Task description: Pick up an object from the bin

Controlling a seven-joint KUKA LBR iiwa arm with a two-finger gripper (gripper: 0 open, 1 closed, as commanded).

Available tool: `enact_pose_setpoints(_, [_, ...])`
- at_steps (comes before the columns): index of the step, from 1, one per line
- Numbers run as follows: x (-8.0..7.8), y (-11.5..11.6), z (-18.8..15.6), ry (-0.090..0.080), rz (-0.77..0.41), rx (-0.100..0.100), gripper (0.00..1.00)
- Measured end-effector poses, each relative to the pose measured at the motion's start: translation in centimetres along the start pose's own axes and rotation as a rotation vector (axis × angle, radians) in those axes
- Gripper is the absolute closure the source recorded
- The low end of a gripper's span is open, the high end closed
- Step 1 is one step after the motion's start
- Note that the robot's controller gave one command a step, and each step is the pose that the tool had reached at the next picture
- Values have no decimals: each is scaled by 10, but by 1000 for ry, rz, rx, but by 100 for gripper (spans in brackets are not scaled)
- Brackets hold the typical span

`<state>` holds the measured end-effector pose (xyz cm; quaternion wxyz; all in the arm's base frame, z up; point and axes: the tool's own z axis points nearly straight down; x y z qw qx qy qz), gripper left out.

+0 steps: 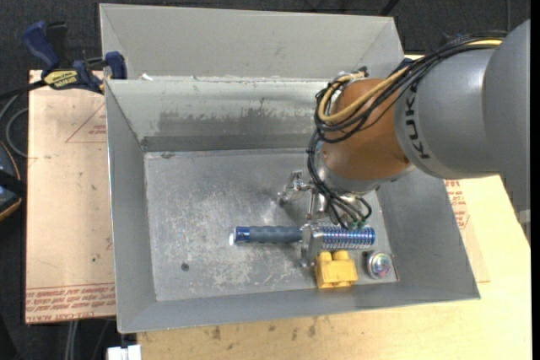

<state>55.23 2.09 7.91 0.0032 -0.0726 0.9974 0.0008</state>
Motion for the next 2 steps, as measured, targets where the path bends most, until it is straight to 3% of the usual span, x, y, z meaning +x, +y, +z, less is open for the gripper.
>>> enact_pose_setpoints(1, [-1, 0, -1, -1, 0, 1, 100])
enact_pose_setpoints(2, [1, -3, -149, -4, -64, 2, 100])
